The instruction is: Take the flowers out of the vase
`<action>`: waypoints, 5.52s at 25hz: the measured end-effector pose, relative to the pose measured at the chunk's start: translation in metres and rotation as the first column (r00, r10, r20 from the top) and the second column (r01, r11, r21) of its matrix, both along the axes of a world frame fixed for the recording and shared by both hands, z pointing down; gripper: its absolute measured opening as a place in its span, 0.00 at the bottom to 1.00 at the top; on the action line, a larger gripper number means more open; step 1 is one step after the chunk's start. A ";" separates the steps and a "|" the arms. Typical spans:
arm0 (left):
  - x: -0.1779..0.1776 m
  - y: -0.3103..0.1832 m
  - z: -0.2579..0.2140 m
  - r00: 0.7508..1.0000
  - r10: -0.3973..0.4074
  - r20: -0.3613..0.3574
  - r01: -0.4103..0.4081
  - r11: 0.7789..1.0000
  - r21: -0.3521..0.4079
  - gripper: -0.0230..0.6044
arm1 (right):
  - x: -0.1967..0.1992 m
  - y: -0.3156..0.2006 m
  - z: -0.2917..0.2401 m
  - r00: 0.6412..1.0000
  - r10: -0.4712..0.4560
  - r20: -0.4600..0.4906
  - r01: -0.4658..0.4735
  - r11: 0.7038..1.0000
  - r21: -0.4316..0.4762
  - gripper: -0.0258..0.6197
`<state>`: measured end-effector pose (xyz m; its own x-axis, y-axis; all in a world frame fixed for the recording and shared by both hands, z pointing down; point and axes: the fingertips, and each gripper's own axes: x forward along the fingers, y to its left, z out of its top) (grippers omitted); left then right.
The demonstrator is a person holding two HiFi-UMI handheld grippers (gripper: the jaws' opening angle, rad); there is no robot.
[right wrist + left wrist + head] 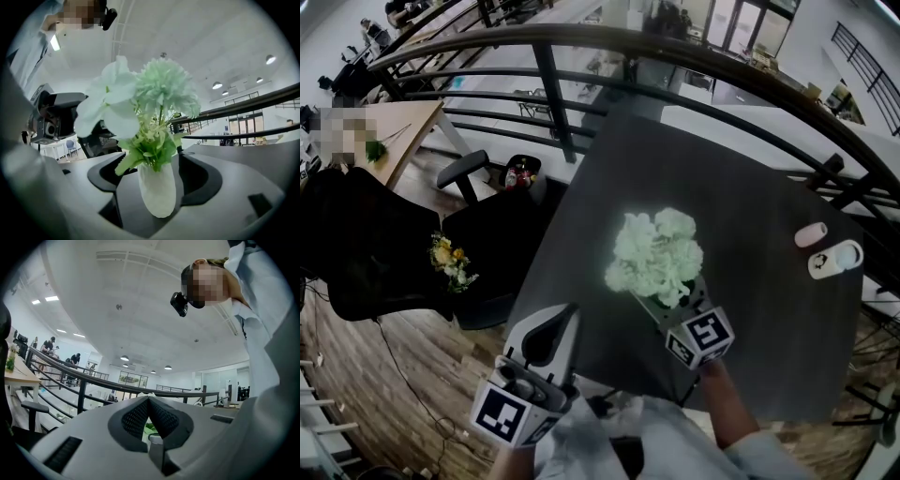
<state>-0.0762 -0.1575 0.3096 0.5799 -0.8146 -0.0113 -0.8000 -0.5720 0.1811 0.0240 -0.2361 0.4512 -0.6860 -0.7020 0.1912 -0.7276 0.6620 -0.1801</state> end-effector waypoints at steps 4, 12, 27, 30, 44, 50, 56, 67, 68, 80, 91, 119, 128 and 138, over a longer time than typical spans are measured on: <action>0.005 -0.001 0.003 1.000 0.001 0.008 -0.001 1.000 -0.014 0.03 | -0.002 -0.004 -0.002 0.999 -0.012 0.030 0.012 1.000 0.002 0.57; 0.005 -0.003 0.007 0.999 -0.008 0.031 0.009 1.000 -0.015 0.03 | -0.008 -0.013 -0.011 0.998 -0.052 0.032 0.051 0.998 0.049 0.57; 0.008 0.000 0.008 1.000 0.023 0.015 -0.022 0.999 -0.036 0.03 | -0.013 -0.011 -0.044 0.996 -0.064 0.060 0.056 0.989 0.136 0.57; 0.010 0.000 0.007 1.000 0.022 0.017 -0.022 1.000 -0.022 0.03 | -0.010 -0.012 -0.050 0.996 -0.063 0.063 0.053 0.987 0.151 0.57; 0.007 0.002 0.003 1.000 0.025 0.013 -0.026 1.000 0.016 0.03 | -0.012 -0.011 -0.065 0.995 -0.068 0.069 0.054 0.981 0.185 0.56; 0.008 0.004 0.003 0.999 0.036 0.007 -0.036 0.999 -0.015 0.03 | -0.011 -0.012 -0.075 0.994 -0.057 0.090 0.038 0.979 0.200 0.54; 0.004 0.002 -0.003 1.000 0.030 0.007 -0.031 0.999 0.030 0.03 | -0.010 -0.014 -0.087 0.993 -0.044 0.111 0.018 0.975 0.220 0.53; 0.003 0.002 -0.007 0.998 0.056 0.004 -0.056 0.998 0.016 0.03 | -0.008 -0.019 -0.108 0.993 -0.027 0.115 -0.001 0.970 0.241 0.53; 0.002 0.001 -0.007 0.999 0.054 0.005 -0.054 0.998 0.023 0.03 | -0.008 -0.018 -0.109 0.993 -0.026 0.113 -0.002 0.970 0.244 0.53; -0.001 0.001 -0.005 0.996 0.084 -0.008 -0.084 0.995 0.047 0.03 | -0.007 -0.017 -0.120 0.995 -0.004 0.097 -0.023 0.961 0.277 0.53; -0.002 0.003 -0.011 0.994 0.106 -0.021 -0.104 0.991 0.083 0.03 | -0.007 -0.009 -0.137 0.996 0.008 0.084 -0.033 0.953 0.300 0.53; 0.035 0.002 -0.021 0.975 0.220 -0.020 -0.217 0.970 0.111 0.03 | 0.045 0.028 -0.210 0.970 0.093 0.224 -0.171 0.916 0.363 0.51; 0.024 -0.009 -0.010 0.969 0.247 -0.026 -0.243 0.964 0.109 0.03 | 0.048 0.029 -0.209 0.964 0.144 0.225 -0.220 0.907 0.360 0.51; 0.037 -0.008 -0.009 0.963 0.269 -0.023 -0.265 0.959 0.100 0.03 | 0.082 0.036 -0.194 0.953 0.225 0.201 -0.281 0.904 0.321 0.48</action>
